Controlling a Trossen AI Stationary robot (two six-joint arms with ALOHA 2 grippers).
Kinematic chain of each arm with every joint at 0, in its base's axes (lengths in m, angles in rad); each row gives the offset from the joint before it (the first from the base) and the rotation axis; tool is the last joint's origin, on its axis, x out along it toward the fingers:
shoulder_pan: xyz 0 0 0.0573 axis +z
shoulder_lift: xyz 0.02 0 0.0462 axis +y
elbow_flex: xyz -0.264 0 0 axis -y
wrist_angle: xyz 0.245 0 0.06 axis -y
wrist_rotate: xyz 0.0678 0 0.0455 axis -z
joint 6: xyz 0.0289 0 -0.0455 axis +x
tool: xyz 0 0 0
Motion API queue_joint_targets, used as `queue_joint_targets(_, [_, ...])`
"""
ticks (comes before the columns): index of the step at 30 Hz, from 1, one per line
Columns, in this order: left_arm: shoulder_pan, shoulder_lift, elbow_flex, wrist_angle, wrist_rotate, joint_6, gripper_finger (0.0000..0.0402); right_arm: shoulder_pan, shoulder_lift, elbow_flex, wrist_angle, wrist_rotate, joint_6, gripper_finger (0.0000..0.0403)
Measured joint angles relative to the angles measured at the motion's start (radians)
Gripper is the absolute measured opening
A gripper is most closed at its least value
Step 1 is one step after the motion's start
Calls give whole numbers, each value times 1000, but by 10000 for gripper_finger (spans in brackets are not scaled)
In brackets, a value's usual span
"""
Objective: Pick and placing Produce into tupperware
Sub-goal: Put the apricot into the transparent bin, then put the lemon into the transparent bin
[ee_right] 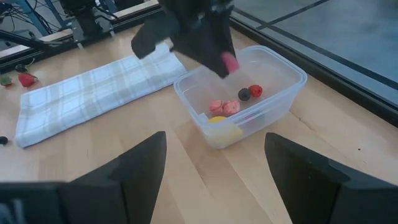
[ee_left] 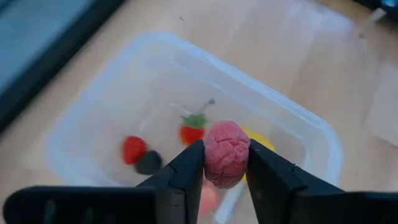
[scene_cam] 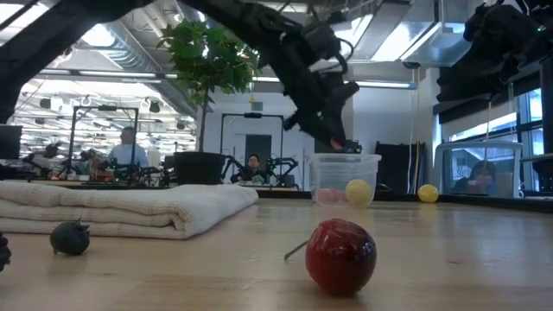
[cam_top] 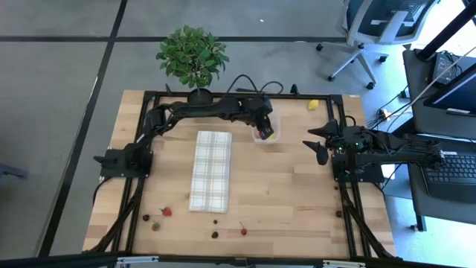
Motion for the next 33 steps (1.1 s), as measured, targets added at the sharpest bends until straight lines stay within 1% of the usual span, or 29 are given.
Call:
queue_joint_targets(2, [3, 15, 0, 9, 18, -1, 117, 0, 0, 0, 0, 0, -1, 273])
queue_joint_targets(8, [3, 45, 0, 12, -3, 0, 132, 0, 0, 0, 0, 0, -2, 273])
queue_joint_targets(12, [3, 44, 0, 28, 39, 39, 147, 0, 0, 0, 1, 0, -1, 273])
queue_joint_targets(14, [3, 43, 0, 49, 71, 39, 163, 0, 0, 0, 4, 0, 0, 273])
queue_joint_targets(17, [4, 42, 1, 89, 132, 41, 200, 0, 0, 0, 34, 0, -2, 273])
queue_joint_targets(21, [12, 38, 50, 92, 182, 51, 252, 0, 0, 0, 98, 0, -6, 273])
queue_joint_targets(24, [14, -7, 66, 116, 176, 97, 274, -2, 0, 0, 170, 7, -28, 273])
queue_joint_targets(27, [26, -87, 66, 119, 169, 169, 283, -8, 8, 24, 231, 40, -27, 273])
queue_joint_targets(30, [49, -182, 66, 116, 167, 210, 284, -33, 44, 91, 231, 95, -37, 273])
queue_joint_targets(33, [73, -265, 66, 101, 164, 254, 284, -81, 130, 197, 210, 172, -38, 273])
